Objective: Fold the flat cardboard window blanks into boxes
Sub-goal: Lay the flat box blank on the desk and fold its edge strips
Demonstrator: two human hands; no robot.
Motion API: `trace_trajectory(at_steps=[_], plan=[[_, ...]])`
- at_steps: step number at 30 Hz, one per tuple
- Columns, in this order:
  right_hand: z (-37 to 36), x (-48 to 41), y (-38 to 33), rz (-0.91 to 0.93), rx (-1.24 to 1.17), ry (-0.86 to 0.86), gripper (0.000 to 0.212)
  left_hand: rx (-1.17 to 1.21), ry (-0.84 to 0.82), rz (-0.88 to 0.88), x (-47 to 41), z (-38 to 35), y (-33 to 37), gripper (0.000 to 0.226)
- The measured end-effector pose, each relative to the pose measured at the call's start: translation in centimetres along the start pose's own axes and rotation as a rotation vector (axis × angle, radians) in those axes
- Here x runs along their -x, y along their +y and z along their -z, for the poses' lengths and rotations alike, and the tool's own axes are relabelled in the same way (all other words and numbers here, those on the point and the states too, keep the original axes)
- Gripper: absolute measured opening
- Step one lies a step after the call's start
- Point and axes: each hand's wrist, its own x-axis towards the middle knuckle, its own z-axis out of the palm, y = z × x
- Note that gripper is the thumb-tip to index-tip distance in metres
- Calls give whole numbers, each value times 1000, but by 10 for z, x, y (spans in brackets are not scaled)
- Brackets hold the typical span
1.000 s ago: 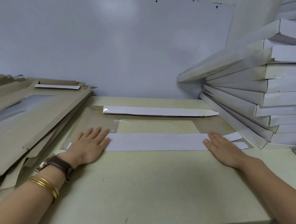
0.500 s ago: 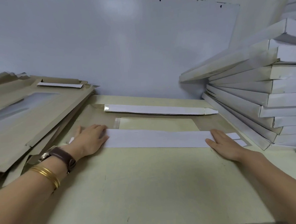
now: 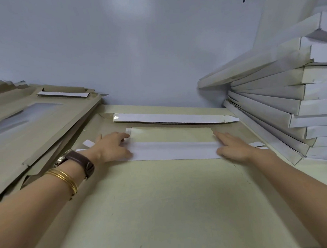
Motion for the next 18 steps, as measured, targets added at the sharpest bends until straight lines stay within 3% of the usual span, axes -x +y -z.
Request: trace_trajectory(at_steps=[6, 11, 13, 18], plan=[[7, 1, 0, 6, 68, 29, 99, 31, 78, -55, -1, 4, 1, 84], [9, 5, 1, 29, 76, 107, 92, -91, 165, -117, 4, 11, 7, 64], [10, 9, 2, 58, 127, 166, 85, -165, 240, -148, 10, 11, 10, 53], [13, 24, 5, 123, 214, 305, 39, -354, 366, -211, 24, 11, 18, 42]])
